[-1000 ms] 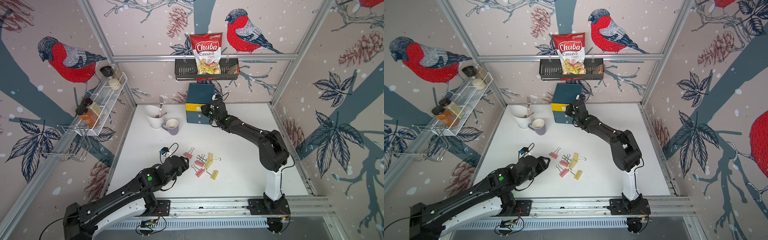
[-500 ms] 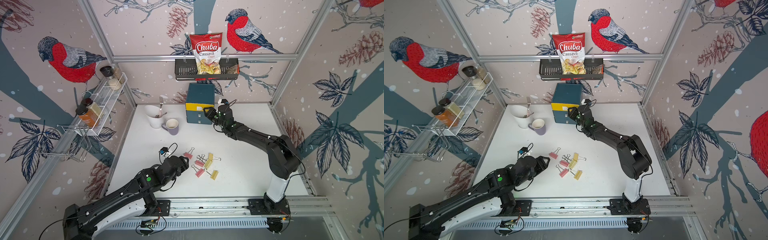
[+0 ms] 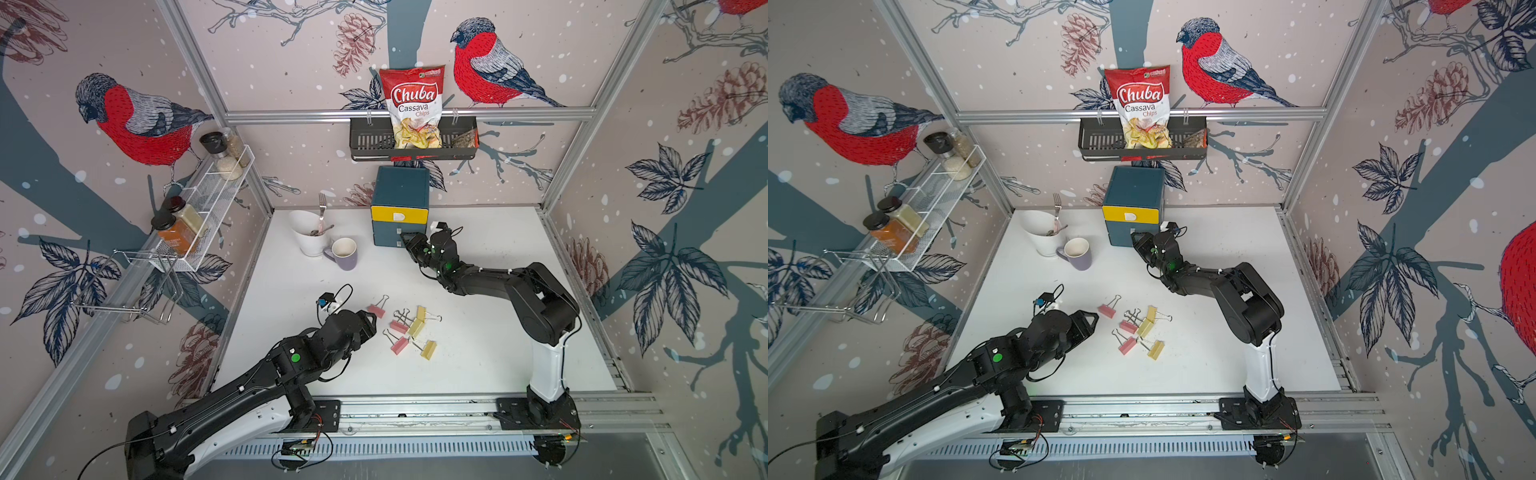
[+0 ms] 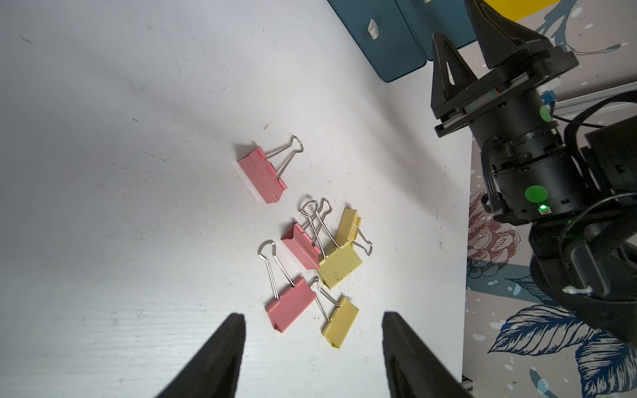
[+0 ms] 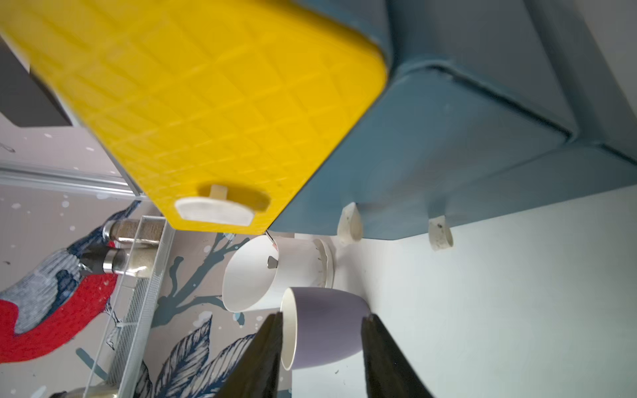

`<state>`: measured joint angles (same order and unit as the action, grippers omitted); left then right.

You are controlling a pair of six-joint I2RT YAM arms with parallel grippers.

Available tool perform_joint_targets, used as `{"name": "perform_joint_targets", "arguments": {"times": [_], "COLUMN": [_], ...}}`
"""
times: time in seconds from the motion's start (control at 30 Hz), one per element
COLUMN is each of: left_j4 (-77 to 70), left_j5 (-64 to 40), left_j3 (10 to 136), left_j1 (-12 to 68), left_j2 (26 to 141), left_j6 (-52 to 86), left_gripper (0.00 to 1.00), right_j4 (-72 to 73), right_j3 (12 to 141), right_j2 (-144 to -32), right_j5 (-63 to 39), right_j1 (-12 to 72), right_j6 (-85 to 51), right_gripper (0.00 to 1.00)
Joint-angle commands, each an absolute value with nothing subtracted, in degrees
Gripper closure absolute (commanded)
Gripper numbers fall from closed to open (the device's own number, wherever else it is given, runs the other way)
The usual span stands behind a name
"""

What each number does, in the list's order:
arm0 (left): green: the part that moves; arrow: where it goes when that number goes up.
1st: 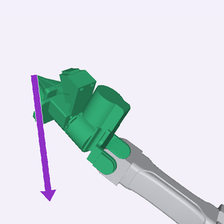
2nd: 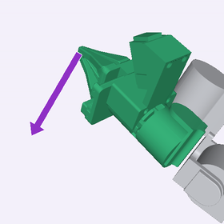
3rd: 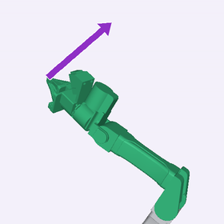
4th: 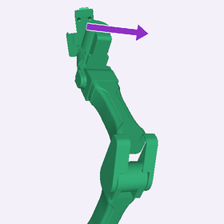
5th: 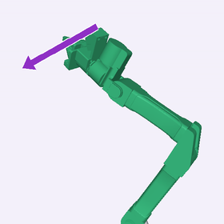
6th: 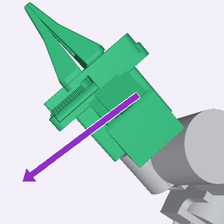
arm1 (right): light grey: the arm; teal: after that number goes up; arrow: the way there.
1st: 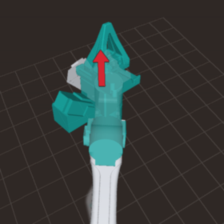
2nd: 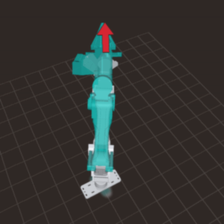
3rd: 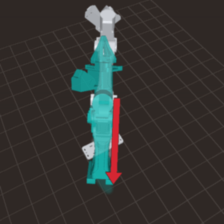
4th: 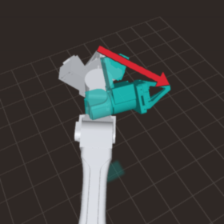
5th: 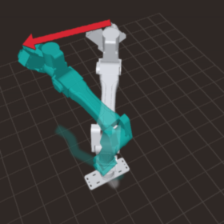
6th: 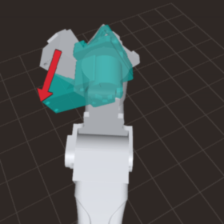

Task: Put the binder clips in the drawer according to color
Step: Open the drawer in the storage box.

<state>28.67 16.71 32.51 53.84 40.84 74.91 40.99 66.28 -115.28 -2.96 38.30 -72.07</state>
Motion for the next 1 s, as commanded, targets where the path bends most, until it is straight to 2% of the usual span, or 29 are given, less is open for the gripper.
{"name": "perform_joint_targets", "arguments": {"times": [0.0,0.73,0.97], "left_j4": [30.04,32.21,32.34], "left_j5": [17.58,17.32,17.05], "left_j3": [32.86,32.45,31.28], "left_j1": [53.61,53.61,53.61], "left_j2": [40.28,37.72,36.02], "left_j6": [74.18,75.10,75.70], "left_gripper": [0.33,0.34,0.35], "right_j4": [46.96,51.81,52.69], "right_j3": [67.33,75.90,76.46], "right_j2": [-117.65,-127.76,-128.82], "right_j5": [-2.65,1.67,2.66], "right_j1": [38.40,37.62,37.86], "right_j6": [-77.14,-85.92,-87.71], "right_gripper": [0.57,0.60,0.72]}}
